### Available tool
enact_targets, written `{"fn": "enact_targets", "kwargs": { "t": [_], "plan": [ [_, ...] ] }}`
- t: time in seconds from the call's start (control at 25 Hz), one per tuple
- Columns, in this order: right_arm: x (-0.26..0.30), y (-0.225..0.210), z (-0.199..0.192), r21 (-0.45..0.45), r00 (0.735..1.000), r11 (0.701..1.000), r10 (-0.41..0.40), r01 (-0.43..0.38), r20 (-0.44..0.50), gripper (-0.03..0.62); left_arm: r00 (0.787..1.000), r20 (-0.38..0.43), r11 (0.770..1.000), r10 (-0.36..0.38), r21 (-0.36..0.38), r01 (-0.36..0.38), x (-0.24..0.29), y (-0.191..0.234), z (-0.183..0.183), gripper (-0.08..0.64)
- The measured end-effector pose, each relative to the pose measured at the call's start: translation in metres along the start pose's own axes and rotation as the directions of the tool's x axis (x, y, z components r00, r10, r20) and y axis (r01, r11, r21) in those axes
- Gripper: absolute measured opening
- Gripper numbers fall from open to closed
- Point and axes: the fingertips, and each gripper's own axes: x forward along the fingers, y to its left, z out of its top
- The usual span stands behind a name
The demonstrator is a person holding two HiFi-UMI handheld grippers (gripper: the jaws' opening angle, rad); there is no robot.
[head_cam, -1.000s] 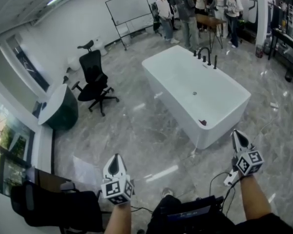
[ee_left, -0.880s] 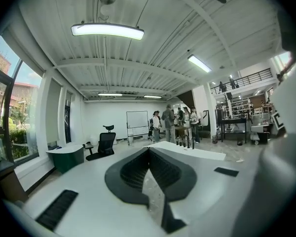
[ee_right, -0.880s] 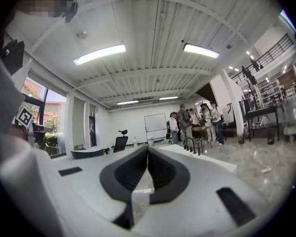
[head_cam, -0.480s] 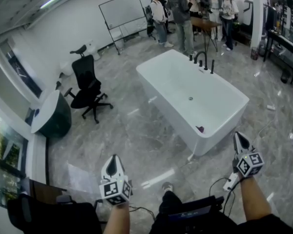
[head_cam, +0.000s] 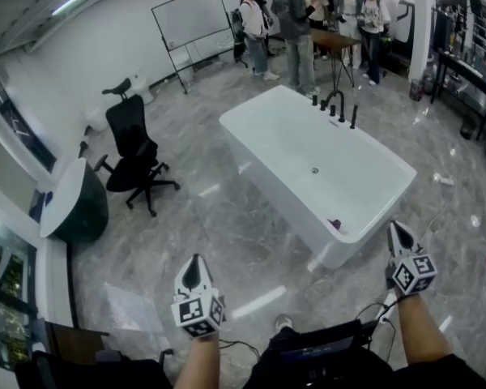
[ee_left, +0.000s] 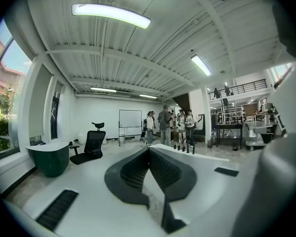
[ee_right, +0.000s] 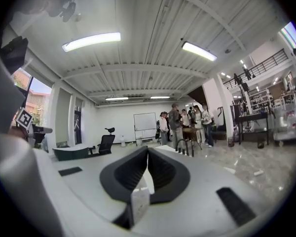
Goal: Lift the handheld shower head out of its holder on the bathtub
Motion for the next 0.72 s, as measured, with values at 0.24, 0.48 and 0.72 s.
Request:
{"fn": "enact_targets", "kwargs": {
  "t": [0.24, 0.48, 0.72],
  "plan": [
    [0.066, 0.033, 0.019, -0.022, 1.000, 1.000, 0.013, -0.012, 0.020, 0.008, 1.000, 0.003, 1.000, -0.021, -0.010, 0.021, 0.058, 0.037, 0.006, 0.009],
    [0.114, 0.049, 0.022, -0.017, 1.000, 1.000, -0.020, 0.020, 0.022, 0.008, 0.998, 0.032, 0.998, -0.047, -0.027, 0.048, 0.110, 0.073, 0.017, 0.009],
    [0.153, 0.055, 0.009, -0.024, 1.000, 0.999, -0.029, 0.029, 0.005, 0.008, 0.997, 0.014, 0.996, -0.082, -0.018, 0.082, 0.159, 0.090, 0.017, 0.009]
  ]
}}
